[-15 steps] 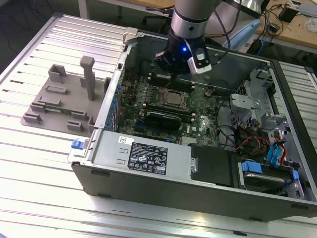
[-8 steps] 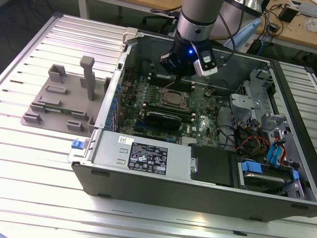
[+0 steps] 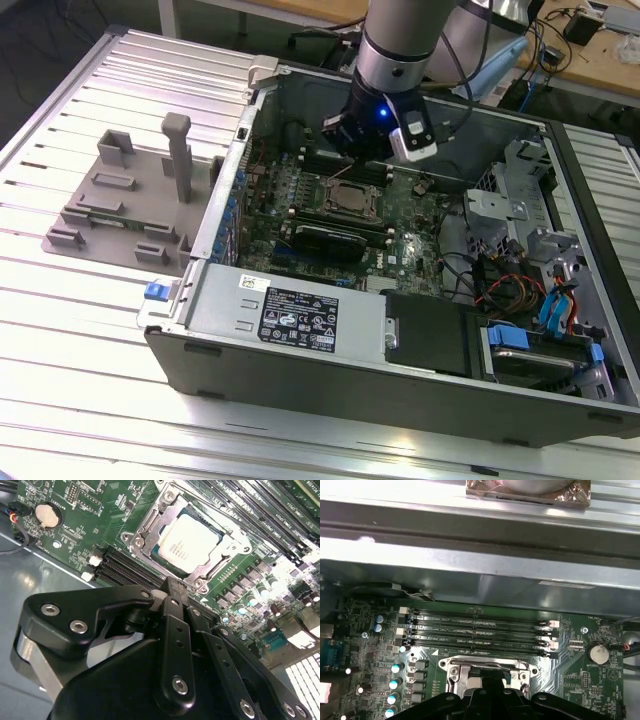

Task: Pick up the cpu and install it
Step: 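Install the first cpu locking lever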

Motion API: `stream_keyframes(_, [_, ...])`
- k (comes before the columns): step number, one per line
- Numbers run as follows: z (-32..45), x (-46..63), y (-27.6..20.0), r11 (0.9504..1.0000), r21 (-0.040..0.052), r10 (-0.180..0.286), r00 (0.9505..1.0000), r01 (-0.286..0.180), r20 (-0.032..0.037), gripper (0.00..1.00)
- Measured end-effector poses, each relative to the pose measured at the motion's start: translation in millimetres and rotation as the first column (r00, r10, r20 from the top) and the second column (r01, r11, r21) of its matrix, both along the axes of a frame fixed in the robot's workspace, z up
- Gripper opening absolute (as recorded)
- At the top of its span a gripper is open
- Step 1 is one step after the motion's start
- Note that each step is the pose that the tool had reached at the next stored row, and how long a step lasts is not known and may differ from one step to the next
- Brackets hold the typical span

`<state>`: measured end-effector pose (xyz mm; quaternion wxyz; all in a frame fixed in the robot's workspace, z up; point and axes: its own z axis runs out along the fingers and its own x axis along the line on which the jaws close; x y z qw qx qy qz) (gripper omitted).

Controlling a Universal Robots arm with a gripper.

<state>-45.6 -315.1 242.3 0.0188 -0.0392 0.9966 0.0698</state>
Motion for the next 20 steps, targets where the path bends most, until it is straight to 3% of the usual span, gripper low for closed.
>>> stream_keyframes(5, [8.3, 0.0, 0.0, 1.0, 0.0, 0.0, 1.0, 0.0, 0.0001, 0.11])
stream_keyframes(7, [8.3, 0.1, 0.3, 1.0, 0.0018, 0.0, 1.0, 0.0, 0.0015, 0.11])
stream_keyframes(8, [8.4, 0.0, 1.1, 1.0, 0.0076, 0.0, 1.0, 0.0, 0.0034, 0.11])
stream_keyframes(10, [8.3, 0.0, 1.7, 0.9996, 0.0275, 0.0, 1.0, 0.0, 0.0072, 0.11])
stream_keyframes(12, [7.9, 0.0, 2.3, 0.9986, 0.0532, 0.0, 0.9999, 0.0, 0.0121, 0.11])
stream_keyframes(13, [6.6, 0.0, 2.7, 0.9984, 0.0566, 0.0, 0.9999, 0.0, 0.0129, 0.11])
stream_keyframes(20, [-8.6, -0.3, 2.9, 0.9984, 0.0567, 0.0, 0.9999, 0.0, 0.0127, 0.11])
